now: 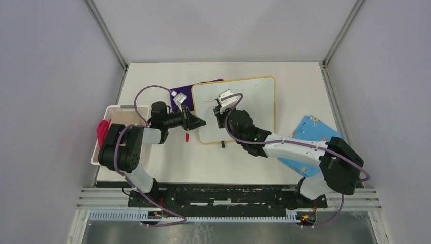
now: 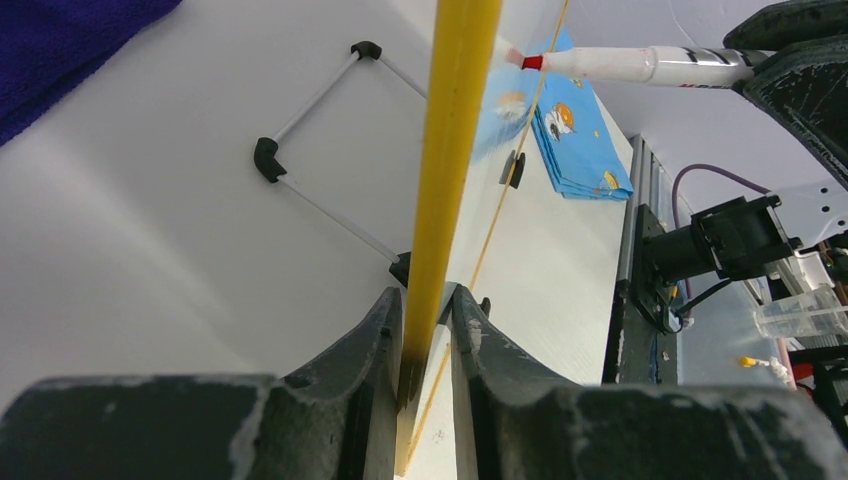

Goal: Write a sentence on the whiteboard

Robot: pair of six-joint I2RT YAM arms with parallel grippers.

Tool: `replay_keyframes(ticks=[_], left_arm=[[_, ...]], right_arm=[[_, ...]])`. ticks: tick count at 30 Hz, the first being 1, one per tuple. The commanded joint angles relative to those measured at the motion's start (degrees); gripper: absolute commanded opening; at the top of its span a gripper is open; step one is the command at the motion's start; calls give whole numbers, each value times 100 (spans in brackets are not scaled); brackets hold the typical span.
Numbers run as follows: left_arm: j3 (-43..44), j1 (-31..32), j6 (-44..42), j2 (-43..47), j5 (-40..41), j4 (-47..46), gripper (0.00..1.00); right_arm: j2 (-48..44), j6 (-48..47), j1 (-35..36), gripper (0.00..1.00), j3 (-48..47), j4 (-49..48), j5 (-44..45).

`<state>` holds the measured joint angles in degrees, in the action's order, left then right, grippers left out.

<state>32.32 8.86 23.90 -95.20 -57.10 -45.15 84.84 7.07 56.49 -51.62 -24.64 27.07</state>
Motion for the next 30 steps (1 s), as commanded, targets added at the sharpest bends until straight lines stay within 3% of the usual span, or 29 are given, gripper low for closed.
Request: replay_keyframes(ticks=[1,13,30], left_arm=[[89,-15,-509,-16,670,494,2],[98,-10,-508,-15,666,494,2],[77,23,-539,-4,689,514,2]], right_arm=[[-92,-12,-16,0,47,-61,36],[-324,150,-11,0,551,34,-129],[-798,208,-217,0,244,216,-130]])
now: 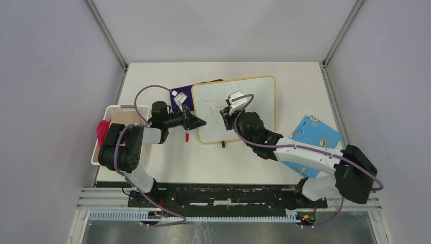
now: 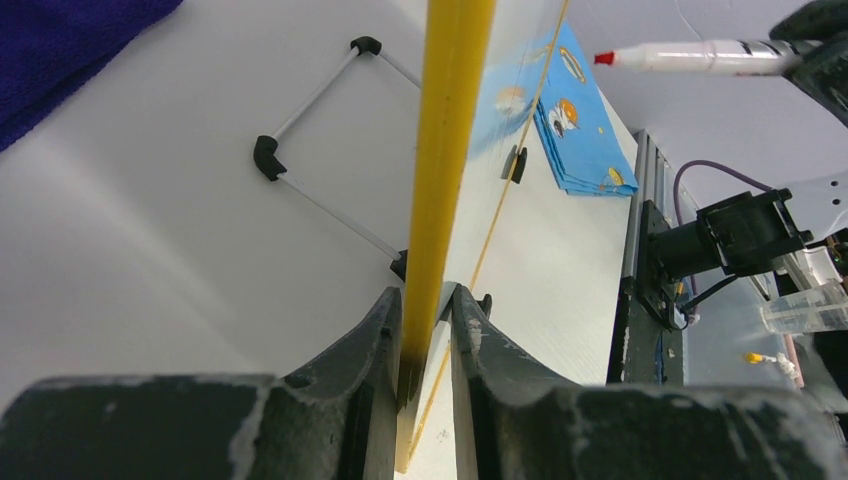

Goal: Write a sentence on the whiteboard

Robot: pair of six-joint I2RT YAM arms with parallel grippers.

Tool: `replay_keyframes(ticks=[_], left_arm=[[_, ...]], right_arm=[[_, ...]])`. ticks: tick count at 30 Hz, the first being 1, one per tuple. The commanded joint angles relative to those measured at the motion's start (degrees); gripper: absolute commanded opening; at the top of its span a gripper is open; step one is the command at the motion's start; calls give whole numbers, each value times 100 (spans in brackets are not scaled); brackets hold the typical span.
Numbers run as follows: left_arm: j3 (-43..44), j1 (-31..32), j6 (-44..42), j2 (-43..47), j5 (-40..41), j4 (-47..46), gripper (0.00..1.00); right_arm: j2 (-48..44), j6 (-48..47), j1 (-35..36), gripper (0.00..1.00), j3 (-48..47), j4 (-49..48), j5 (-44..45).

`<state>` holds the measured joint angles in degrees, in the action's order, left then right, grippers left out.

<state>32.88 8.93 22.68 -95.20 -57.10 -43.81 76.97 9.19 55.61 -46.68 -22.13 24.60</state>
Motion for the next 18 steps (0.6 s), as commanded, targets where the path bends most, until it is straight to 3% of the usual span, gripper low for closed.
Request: replay_keyframes(ticks=[1,18], left_arm=[[23,21,-428,1,690,396,2],[40,39,-492,19,720,471,2]], right_arm=[[9,0,-144,0,-254,-44,116],[261,22,-288,0,-187,-185,-266]])
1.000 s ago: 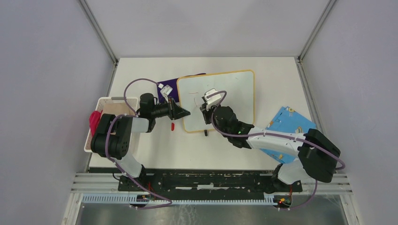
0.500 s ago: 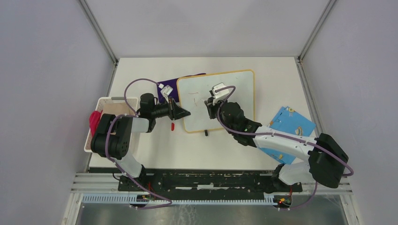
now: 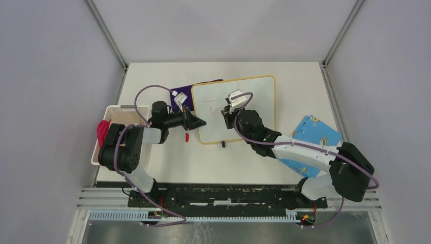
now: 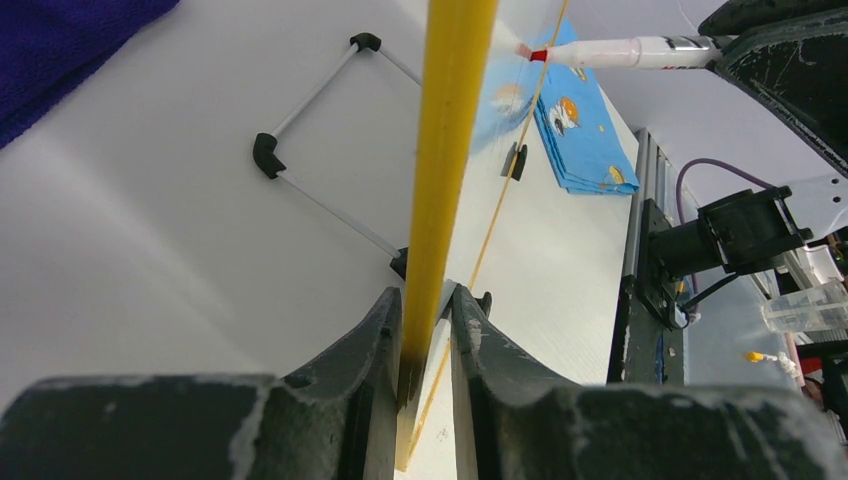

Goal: Write a sentence on the whiteboard

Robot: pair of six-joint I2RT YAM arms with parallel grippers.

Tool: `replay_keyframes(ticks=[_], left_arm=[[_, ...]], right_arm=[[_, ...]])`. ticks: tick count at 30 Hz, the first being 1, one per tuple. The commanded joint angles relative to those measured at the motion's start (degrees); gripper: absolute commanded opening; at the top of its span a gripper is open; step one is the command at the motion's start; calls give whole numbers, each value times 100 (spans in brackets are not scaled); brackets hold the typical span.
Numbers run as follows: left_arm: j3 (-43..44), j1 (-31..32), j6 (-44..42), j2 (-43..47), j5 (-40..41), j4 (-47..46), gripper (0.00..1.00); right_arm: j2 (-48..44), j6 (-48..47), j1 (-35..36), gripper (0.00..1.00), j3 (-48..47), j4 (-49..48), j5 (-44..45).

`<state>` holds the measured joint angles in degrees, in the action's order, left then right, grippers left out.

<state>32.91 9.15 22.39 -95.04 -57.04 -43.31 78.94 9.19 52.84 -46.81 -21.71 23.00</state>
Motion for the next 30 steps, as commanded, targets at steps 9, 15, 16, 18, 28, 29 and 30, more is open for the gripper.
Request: replay_keyframes(ticks=[9,15,16,18,28,29,30], left_arm=[[47,17,-474,4,718,452,2],[47,17,-490,4,726,456,2],[47,17,-488,4,721,461,2],[48,17,-490,4,724,458,2],[53,26,-493,12,722,476,2],[54,26,-496,8,720,477,2],[54,32,-492,14,725,475,2]], right_arm=[[-53,74,-43,0,122,-132,-79],[-199,104,-107,0,276,-61,25],[-226,109,-121,0,294,-63,43],[-262,118,-146,0,312,-62,64],[-259,13,-185,0,44,-83,52],[-235,5,-188,0,11,-86,35],[-222,6,-187,0,-10,-86,23]])
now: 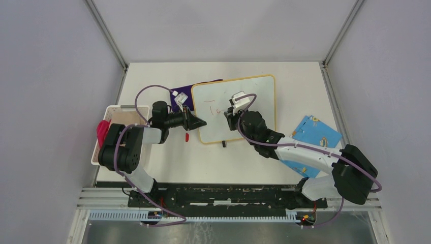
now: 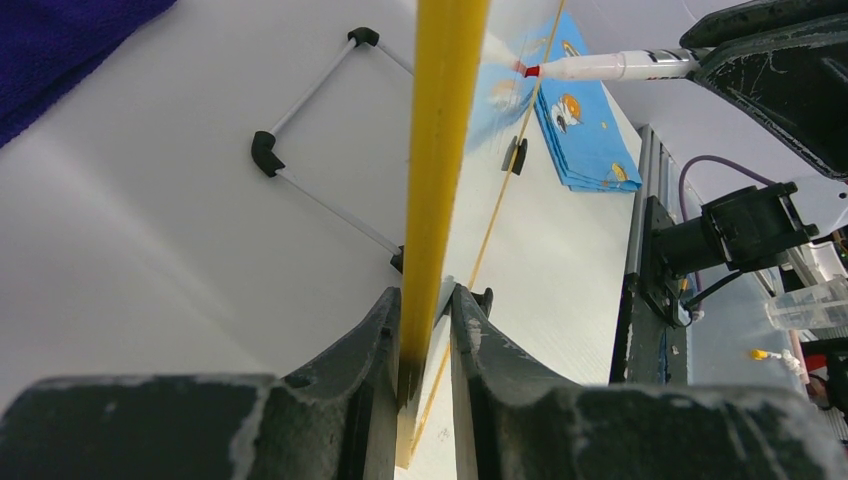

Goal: Write a sentence on the whiteboard

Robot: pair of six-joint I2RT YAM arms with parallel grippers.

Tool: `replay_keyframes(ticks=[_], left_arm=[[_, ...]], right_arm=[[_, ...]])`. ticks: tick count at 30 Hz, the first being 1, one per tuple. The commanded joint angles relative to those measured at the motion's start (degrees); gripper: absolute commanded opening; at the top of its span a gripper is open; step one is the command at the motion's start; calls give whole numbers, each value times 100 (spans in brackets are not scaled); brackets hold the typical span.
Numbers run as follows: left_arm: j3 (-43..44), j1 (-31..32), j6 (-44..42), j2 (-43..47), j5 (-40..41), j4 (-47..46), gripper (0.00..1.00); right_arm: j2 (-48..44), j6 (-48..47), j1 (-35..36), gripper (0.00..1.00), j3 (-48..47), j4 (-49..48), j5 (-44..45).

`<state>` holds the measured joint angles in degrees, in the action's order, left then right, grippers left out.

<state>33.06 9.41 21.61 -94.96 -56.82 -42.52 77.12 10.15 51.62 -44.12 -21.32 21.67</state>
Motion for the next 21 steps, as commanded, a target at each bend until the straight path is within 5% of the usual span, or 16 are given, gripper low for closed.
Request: replay_keyframes(ticks=[1,21], left_arm=[[41,8,-415,4,704,402,2],[60,35,-489,-5,713,480,2]], right_arm=[[-23,-91,-60,0,-298,-129,140],[194,-13,-56,0,-457,-217,-173]])
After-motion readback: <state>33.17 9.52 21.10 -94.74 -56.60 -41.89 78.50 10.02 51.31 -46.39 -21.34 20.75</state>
